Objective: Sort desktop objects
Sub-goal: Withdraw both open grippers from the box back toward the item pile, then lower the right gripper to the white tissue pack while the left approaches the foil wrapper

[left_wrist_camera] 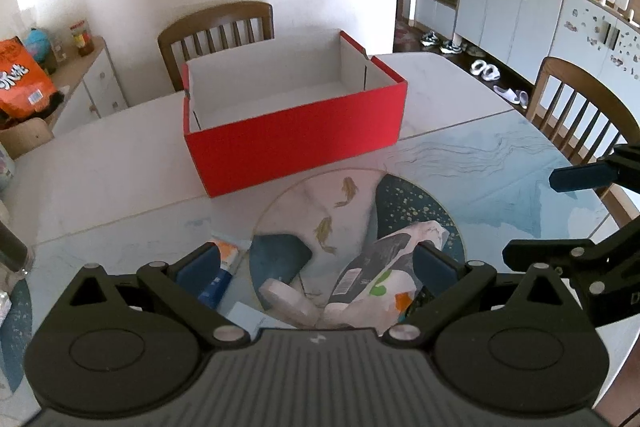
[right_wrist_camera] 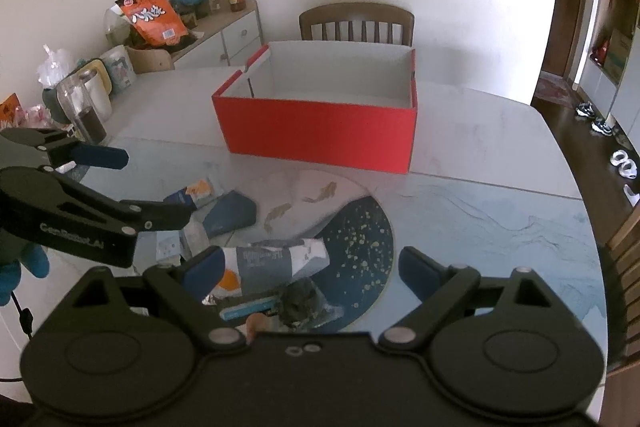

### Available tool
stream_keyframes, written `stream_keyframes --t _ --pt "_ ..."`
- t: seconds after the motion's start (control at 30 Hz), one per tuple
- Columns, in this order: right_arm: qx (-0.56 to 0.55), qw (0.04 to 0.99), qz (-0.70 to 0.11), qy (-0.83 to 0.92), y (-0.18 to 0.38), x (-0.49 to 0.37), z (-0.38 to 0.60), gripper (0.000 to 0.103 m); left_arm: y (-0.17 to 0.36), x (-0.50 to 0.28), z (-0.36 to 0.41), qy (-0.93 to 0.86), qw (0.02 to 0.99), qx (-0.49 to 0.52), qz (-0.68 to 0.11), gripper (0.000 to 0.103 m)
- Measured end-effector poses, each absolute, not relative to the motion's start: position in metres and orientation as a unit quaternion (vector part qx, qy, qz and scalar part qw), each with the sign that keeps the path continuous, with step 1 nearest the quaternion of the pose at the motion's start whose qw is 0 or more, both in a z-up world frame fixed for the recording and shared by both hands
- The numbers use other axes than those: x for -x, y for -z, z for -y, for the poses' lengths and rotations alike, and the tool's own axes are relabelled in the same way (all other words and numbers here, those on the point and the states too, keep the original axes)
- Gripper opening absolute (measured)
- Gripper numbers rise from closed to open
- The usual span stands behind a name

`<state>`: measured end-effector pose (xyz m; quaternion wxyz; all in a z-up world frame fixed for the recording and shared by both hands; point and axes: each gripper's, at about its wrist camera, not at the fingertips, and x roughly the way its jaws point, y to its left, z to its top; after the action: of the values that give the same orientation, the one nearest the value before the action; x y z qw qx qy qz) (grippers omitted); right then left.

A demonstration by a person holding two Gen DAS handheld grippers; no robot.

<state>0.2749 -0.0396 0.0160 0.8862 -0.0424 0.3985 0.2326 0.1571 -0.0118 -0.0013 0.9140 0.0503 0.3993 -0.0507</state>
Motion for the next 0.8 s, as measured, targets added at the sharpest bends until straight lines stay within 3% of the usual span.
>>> stream_keyframes --t 0.8 --pt "0.045 0.886 -0.403 -0.226 0.007 -0.262 0.042 0.093 0.031 -0.126 0.016 0.044 0.918 -0.046 -0.391 0.103"
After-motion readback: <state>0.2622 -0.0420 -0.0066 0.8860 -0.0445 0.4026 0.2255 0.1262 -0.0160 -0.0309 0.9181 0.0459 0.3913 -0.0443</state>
